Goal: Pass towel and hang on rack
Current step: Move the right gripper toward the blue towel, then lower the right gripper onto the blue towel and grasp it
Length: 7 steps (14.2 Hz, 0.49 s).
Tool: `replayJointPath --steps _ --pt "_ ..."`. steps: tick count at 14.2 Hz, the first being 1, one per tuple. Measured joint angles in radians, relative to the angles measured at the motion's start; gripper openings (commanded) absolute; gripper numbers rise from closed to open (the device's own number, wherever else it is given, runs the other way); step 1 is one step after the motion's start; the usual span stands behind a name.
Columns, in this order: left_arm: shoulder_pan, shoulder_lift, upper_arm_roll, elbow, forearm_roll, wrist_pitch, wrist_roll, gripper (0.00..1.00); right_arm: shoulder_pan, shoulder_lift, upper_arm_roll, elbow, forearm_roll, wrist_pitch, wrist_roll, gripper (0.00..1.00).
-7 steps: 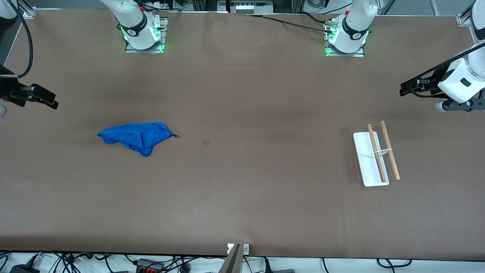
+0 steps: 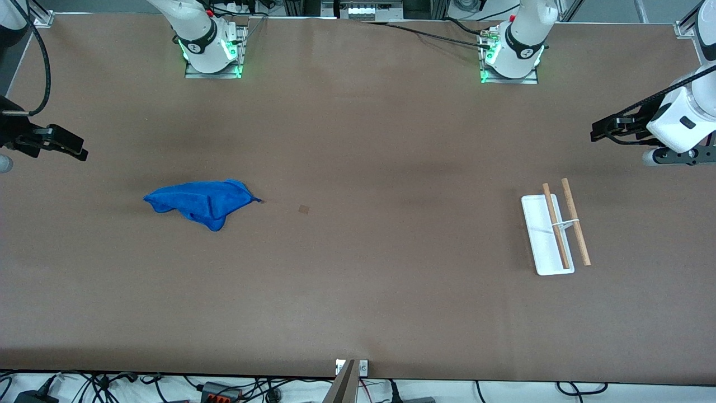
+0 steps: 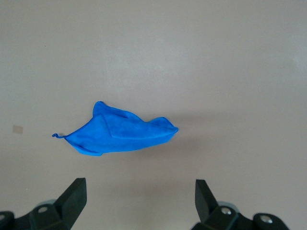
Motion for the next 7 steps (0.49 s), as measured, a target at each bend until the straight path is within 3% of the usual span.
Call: replayJointPath --steps 4,7 --pt "-0.001 0.000 0.000 0.000 0.000 0.000 0.002 1.00 0.020 0.075 0.001 -0.026 0.000 0.009 0.009 1.00" --pt "-0.001 0.000 -0.001 0.000 0.000 0.000 0.006 1.00 0.074 0.172 0.004 -0.027 0.002 0.048 0.166 1.00"
